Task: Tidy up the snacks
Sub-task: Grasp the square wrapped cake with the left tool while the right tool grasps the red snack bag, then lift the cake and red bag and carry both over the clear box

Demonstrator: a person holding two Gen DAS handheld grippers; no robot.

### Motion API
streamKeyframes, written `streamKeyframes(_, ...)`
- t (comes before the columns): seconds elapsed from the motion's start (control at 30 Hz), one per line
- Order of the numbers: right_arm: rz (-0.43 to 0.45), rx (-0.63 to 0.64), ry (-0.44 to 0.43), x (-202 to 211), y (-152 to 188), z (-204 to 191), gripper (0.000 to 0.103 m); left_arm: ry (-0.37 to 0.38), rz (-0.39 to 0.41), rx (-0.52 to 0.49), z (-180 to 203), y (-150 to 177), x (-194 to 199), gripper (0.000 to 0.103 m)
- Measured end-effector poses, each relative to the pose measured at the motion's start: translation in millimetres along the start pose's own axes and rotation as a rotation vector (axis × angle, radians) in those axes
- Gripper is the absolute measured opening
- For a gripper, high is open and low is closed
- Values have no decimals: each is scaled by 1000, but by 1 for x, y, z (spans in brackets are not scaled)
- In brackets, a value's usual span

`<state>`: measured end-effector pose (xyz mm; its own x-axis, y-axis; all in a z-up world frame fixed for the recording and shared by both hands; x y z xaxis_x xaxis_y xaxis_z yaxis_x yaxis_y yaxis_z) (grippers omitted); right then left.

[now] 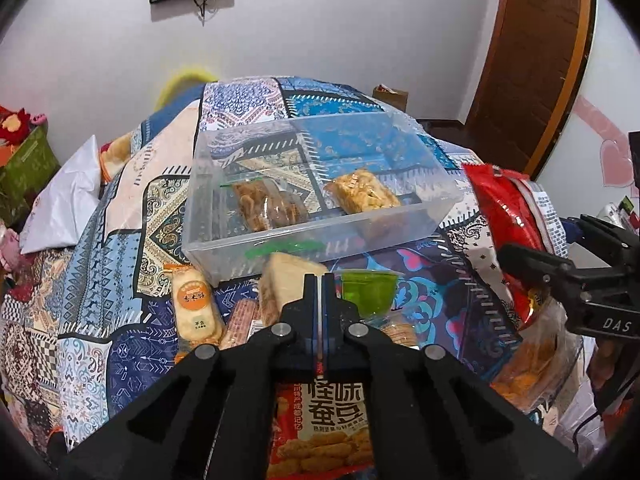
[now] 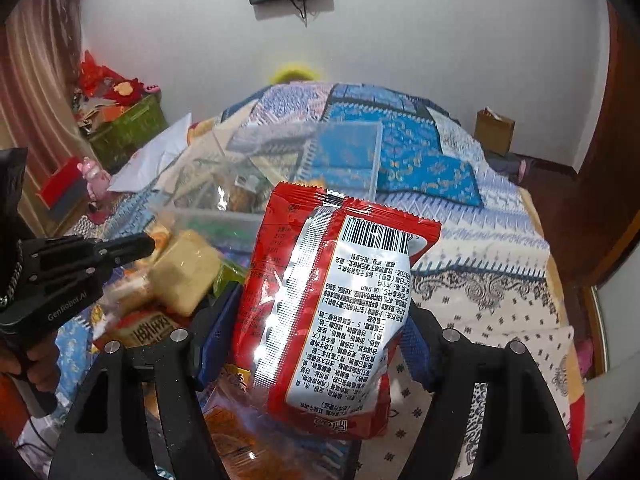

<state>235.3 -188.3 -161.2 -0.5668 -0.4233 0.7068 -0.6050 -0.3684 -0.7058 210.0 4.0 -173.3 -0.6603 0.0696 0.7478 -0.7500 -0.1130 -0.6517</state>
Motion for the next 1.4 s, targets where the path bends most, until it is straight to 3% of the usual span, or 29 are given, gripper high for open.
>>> streamKeyframes(0.07,11,-8,-5,1,-4,1,69,-14,-21,1,-5,-1,-5,27)
streamKeyframes(0.1,15,-11,-7,1,-5,1,69,-16,-31,7,-8,-1,-9,47)
streamKeyframes(0.13,17,-12,-9,0,-7,2,69,-17,-39,16,-12,0,-12,59)
streamKeyframes(0.33,38,-24,-20,-1,-14,6,69,23,-174,44,-15,13,-51,60)
streamKeyframes(0.4,35,-22,-18,-4,-15,6,69,2,-201,32,-13,16,-63,60)
streamKeyframes(0.67,11,-47,-40,-16,-9,9,69,-12,-218,-2,-8,17,-80,64)
streamKeyframes(0.77,4,-54,-49,-19,-6,7,69,-52,-231,-40,-4,16,-87,64)
streamKeyframes(0.87,3,-53,-54,-18,-5,7,69,-72,-216,-50,-3,16,-91,63)
streamKeyframes(1.03,8,-52,-50,-15,-7,9,69,-42,-193,4,-9,14,-84,60)
streamKeyframes(1.4,48,-48,-52,-11,-30,5,69,9,-51,78,-22,-7,-16,60)
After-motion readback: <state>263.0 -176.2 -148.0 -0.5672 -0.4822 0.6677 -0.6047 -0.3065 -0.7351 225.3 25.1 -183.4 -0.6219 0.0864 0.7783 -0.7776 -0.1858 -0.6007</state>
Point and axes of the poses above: each gripper's, at about its wrist camera, not at the fingertips, and x roughly against the way its jaws point, z to its right, y to its underside, the point moved 5 cm from there along -x, roughly the way its jaws point, and after that the axes turned 5 degrees about x, right-handed, at the moved point
